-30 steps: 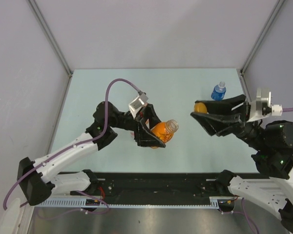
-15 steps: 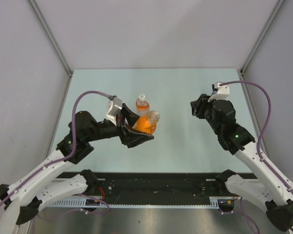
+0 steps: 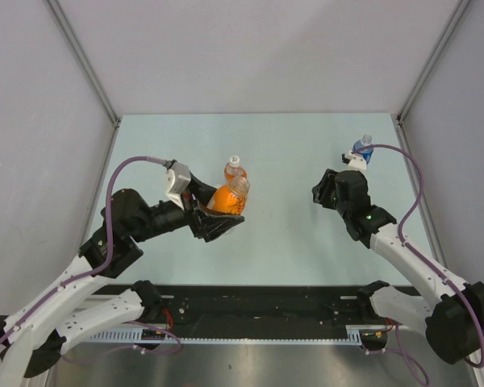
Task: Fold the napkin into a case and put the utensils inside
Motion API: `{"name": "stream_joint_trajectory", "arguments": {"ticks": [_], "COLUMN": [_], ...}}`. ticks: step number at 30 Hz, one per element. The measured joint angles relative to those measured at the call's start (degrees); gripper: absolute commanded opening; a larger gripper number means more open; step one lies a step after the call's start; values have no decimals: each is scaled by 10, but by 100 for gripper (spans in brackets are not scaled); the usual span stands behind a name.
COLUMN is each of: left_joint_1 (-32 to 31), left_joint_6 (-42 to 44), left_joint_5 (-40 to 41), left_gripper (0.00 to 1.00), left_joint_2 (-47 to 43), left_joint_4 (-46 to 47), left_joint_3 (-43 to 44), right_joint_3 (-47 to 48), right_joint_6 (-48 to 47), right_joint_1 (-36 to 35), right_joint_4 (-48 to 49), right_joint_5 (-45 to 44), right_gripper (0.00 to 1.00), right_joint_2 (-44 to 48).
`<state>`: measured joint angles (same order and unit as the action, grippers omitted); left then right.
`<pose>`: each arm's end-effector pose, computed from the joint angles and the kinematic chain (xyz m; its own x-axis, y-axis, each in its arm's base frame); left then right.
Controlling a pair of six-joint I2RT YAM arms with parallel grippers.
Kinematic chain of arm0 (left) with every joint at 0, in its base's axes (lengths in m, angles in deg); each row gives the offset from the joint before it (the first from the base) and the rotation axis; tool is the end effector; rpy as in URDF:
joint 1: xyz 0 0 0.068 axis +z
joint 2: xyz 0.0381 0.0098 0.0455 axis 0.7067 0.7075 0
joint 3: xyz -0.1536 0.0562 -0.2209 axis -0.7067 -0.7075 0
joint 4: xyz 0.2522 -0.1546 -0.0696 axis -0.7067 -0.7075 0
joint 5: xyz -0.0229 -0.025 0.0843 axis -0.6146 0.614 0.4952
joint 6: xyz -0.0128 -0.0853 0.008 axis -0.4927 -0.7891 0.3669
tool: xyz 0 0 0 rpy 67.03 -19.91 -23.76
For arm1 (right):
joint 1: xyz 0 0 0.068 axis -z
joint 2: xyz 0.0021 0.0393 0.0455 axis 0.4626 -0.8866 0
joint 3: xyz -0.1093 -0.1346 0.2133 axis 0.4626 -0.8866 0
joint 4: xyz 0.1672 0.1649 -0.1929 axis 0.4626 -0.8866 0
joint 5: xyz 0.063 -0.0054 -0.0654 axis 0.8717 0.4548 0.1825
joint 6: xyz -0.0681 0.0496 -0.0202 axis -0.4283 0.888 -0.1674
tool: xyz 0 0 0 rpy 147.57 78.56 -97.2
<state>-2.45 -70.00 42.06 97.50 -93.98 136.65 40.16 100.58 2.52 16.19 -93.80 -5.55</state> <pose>0.1345 -0.1904 0.4309 -0.2030 -0.1624 -0.9656 0.9208 0.3036 -0.2447 0.2857 0.1136 0.2387 -0.4894 0.2658 -0.8306 0.0013 0.9526 0.3041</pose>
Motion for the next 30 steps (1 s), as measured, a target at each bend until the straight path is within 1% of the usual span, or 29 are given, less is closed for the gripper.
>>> {"name": "stream_joint_trajectory", "arguments": {"ticks": [8, 13, 24, 30], "left_joint_1": [0, 0, 0, 0], "left_joint_6": [0, 0, -1, -1], "left_joint_5": [21, 32, 48, 49], "left_gripper": [0, 0, 0, 0], "left_joint_2": [-9, -10, -23, -24], "left_joint_4": [-14, -21, -25, -25], "left_joint_3": [0, 0, -24, -30], "right_joint_3": [-2, -3, -5, 2], "right_joint_6": [2, 6, 11, 11], "right_joint_1": [1, 13, 30, 30], "right_joint_4": [49, 86, 154, 179], "right_joint_5": [8, 17, 20, -6], "right_gripper": [0, 0, 0, 0], "right_joint_2": [-90, -161, -299, -336]}}
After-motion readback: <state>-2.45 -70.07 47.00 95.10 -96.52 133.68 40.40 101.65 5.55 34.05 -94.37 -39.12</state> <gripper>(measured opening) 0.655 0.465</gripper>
